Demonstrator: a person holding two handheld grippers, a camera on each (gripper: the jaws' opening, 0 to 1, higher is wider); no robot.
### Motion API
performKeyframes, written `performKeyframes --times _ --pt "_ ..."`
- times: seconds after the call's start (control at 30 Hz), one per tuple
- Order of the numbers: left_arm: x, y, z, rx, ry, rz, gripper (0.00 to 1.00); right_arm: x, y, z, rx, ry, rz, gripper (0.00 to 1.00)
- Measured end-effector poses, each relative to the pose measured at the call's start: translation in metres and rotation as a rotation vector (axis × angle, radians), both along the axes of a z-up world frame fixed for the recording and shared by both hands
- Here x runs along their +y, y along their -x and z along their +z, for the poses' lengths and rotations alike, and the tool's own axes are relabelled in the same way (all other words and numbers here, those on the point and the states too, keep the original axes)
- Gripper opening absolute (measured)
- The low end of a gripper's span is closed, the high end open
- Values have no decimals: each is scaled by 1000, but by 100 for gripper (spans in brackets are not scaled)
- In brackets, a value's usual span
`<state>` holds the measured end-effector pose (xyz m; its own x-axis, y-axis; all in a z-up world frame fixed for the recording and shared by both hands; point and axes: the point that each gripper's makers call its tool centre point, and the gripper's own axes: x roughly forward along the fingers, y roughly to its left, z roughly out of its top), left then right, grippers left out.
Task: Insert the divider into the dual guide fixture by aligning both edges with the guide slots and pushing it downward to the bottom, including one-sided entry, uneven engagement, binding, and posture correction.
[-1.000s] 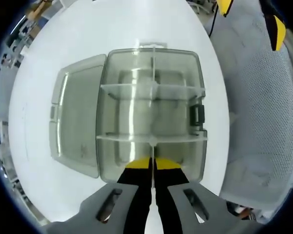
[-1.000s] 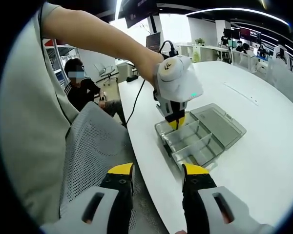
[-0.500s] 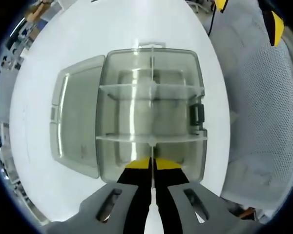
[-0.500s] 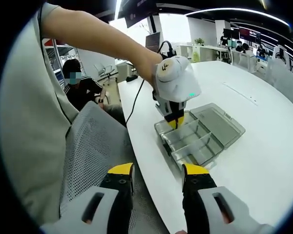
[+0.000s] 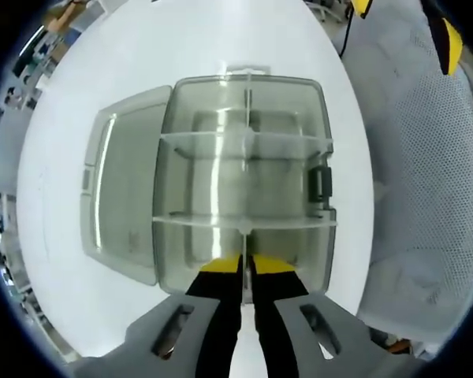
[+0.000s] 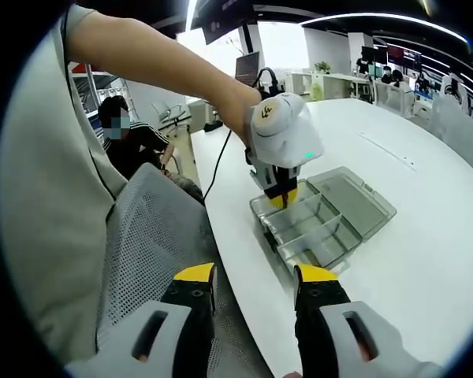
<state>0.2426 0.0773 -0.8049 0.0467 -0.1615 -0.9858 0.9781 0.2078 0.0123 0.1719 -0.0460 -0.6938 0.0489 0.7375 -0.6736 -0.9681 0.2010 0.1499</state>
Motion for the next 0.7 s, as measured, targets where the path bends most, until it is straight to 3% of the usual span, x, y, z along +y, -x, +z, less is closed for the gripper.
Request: performKeyframes --times 0.3,0.7 --pt "1 1 0 -9 15 13 8 1 -1 1 -2 -2 1 36" --pt "-1 -5 11 -86 60 24 27 -1 -3 1 -7 -3 -5 36"
